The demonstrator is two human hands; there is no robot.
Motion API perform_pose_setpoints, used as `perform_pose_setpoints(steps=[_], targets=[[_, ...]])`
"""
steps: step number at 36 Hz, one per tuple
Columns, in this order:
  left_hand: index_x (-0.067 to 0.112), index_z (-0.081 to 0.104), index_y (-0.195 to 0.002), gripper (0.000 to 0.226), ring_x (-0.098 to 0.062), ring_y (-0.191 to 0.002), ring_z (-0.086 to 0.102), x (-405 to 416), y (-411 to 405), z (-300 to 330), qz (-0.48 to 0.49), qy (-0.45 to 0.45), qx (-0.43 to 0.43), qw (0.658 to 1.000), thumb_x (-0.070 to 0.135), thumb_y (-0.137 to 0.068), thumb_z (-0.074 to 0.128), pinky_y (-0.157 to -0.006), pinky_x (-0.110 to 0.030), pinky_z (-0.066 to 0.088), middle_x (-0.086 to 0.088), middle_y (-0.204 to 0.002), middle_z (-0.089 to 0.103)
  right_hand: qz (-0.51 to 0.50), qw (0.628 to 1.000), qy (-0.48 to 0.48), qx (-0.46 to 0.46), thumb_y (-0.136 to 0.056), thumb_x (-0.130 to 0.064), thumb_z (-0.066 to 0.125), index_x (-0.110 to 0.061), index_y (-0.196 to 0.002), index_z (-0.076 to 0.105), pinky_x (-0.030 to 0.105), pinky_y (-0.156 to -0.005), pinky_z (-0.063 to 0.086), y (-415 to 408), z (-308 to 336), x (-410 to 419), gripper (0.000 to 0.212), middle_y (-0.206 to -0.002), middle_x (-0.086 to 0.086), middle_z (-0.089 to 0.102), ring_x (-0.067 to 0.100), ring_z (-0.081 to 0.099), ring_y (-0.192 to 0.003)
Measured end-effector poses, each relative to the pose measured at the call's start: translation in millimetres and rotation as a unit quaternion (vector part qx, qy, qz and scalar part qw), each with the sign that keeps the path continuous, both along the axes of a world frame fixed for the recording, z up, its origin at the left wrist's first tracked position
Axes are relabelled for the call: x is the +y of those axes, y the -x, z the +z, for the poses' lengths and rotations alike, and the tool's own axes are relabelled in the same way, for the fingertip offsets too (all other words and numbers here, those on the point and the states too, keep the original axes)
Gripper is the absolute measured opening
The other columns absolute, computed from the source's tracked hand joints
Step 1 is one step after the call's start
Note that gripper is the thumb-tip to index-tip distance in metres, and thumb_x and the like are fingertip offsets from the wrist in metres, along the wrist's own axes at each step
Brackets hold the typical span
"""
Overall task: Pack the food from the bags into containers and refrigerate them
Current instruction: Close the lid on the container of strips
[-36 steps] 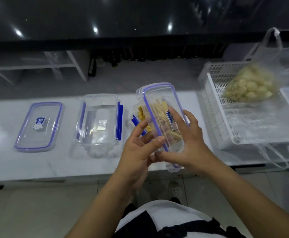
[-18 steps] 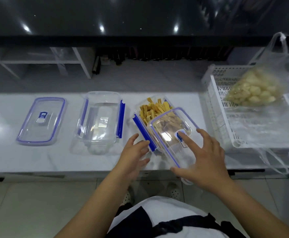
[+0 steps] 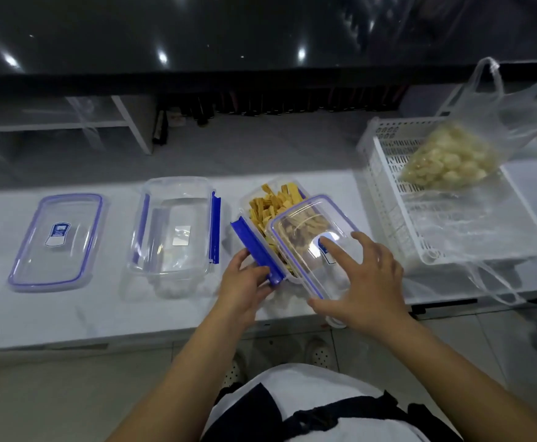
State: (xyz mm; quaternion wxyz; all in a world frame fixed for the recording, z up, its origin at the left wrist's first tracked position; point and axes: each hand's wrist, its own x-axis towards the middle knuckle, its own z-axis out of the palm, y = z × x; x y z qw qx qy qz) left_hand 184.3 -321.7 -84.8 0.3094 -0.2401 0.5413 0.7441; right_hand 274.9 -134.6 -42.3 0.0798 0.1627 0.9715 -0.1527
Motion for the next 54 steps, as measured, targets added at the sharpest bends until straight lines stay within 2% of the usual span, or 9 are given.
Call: perform_pose_setpoints(steps=[6,11,16,22,28,34,40,47,54], targets=[[0.025,0.047,-0.143,0.056,-0.03,-0.098,0.076,-3,-2,-5,0.0,-0.021,0.017,1.0,0.0,-0.095,0.062,-0.077,-0.041,0.064,-0.014,-0.113,0.076,0.019,0.999,-0.018,0.041,-0.052,-0.088,0.051,-0.055,-0.147,0.021,0.056,-0.112,0.02,25,5,-11,0.105,-0.158,-0.001,0.013,0.037,0.013,-0.141],[0.022,0.046,-0.147,0.06,-0.032,-0.104,0.074,-3,-4,-4,0.001,-0.03,0.035,0.999,-0.005,-0.095,0.06,-0.087,-0.046,0.061,-0.016,-0.117,0.073,0.025,0.999,-0.031,-0.019,-0.047,-0.089,0.042,-0.057,-0.147,0.014,0.057,-0.113,0.021,62,-9,-21,0.109,-0.161,0.0,0.011,0.04,0.015,-0.139],[0.02,0.045,-0.148,0.061,-0.033,-0.108,0.072,-3,-4,-6,0.001,-0.032,0.037,0.999,-0.004,-0.094,0.062,-0.096,-0.054,0.056,-0.017,-0.12,0.072,0.015,1.0,-0.006,-0.018,-0.048,-0.09,0.043,-0.059,-0.145,0.013,0.055,-0.111,0.024,61,-20,-19,0.106,-0.16,-0.001,0.01,0.038,0.017,-0.137],[0.022,0.044,-0.148,0.059,-0.031,-0.105,0.073,-3,-3,-9,0.009,-0.039,0.019,0.999,0.0,-0.096,0.061,-0.089,-0.05,0.06,-0.016,-0.122,0.071,0.032,0.998,-0.033,-0.035,-0.049,-0.09,0.045,-0.059,-0.144,0.014,0.056,-0.112,0.024,38,-10,-8,0.105,-0.158,-0.004,0.008,0.04,0.014,-0.138],[0.023,0.044,-0.148,0.058,-0.029,-0.104,0.074,-3,-3,-9,0.003,-0.031,0.023,0.999,0.002,-0.097,0.062,-0.089,-0.048,0.061,-0.015,-0.12,0.072,0.026,1.0,0.004,0.011,-0.059,-0.081,0.067,-0.056,-0.149,0.022,0.053,-0.113,0.02,37,4,-3,0.104,-0.159,-0.006,0.01,0.035,0.012,-0.143],[0.023,0.048,-0.145,0.057,-0.03,-0.102,0.075,-3,-3,-9,0.006,-0.029,0.021,0.999,0.0,-0.095,0.063,-0.083,-0.045,0.062,-0.012,-0.116,0.075,0.023,0.999,-0.005,0.044,-0.052,-0.085,0.051,-0.053,-0.147,0.025,0.055,-0.112,0.021,80,14,-14,0.104,-0.158,-0.003,0.012,0.037,0.015,-0.141],[0.02,0.049,-0.144,0.057,-0.03,-0.095,0.076,-2,-4,-5,0.026,-0.04,0.02,0.999,-0.007,-0.094,0.057,-0.068,-0.032,0.061,-0.014,-0.11,0.076,0.047,0.998,-0.027,-0.026,-0.055,-0.082,0.058,-0.054,-0.148,0.022,0.055,-0.111,0.021,93,-2,-23,0.103,-0.161,0.001,0.014,0.041,0.016,-0.139],[0.023,0.048,-0.145,0.056,-0.03,-0.1,0.075,-2,-16,-7,-0.002,-0.035,0.015,0.999,0.001,-0.095,0.063,-0.075,-0.037,0.064,-0.012,-0.116,0.075,0.043,0.999,-0.024,-0.019,-0.059,-0.087,0.053,-0.053,-0.149,0.012,0.059,-0.114,0.019,61,-24,-18,0.104,-0.163,0.0,0.005,0.042,0.009,-0.144],[0.021,0.048,-0.144,0.057,-0.03,-0.098,0.076,-2,-16,-5,0.001,-0.052,0.014,0.999,0.002,-0.093,0.066,-0.073,-0.036,0.064,-0.012,-0.113,0.076,0.03,1.0,-0.004,0.006,-0.061,-0.085,0.059,-0.052,-0.149,0.02,0.057,-0.115,0.02,69,-23,-20,0.101,-0.162,0.001,0.011,0.04,0.012,-0.143]])
